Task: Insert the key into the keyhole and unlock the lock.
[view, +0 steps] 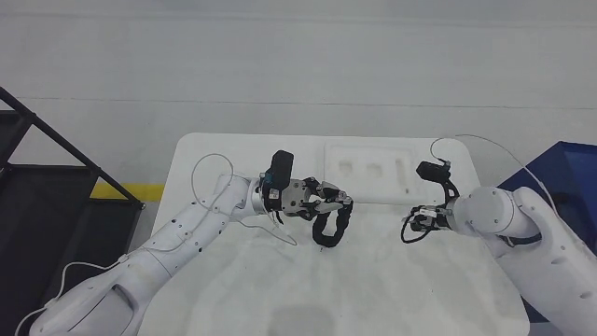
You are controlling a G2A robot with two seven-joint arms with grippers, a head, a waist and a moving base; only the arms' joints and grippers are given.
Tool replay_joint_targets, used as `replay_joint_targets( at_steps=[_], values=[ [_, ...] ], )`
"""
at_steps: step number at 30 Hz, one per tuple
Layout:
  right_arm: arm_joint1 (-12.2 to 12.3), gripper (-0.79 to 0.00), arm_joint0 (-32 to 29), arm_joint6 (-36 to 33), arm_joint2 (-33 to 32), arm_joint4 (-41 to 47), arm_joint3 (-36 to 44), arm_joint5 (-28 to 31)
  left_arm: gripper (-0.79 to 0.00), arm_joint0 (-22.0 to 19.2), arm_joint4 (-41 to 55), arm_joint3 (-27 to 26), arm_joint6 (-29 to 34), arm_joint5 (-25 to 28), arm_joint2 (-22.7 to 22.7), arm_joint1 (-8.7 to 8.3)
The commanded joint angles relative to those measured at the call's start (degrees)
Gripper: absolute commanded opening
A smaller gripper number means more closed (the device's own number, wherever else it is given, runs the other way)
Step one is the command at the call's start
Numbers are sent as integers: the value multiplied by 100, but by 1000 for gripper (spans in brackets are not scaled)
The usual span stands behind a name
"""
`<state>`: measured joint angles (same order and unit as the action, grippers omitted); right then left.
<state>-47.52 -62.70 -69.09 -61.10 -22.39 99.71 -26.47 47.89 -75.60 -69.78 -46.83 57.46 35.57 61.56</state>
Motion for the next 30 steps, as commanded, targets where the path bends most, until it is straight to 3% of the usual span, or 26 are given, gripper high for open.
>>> replay_joint_targets(
  at_steps=[1,14,30],
  values=[
    [-62,-785,339,-37,140,38,-292,116,-785,0,0,0,0,0,0,0],
    [-516,-785,1914,-46,948,433,-2290,853,-785,0,0,0,0,0,0,0],
    [-932,-785,2624,71,1526,729,-3898,1402,-785,0,0,0,0,0,0,0]
  ],
)
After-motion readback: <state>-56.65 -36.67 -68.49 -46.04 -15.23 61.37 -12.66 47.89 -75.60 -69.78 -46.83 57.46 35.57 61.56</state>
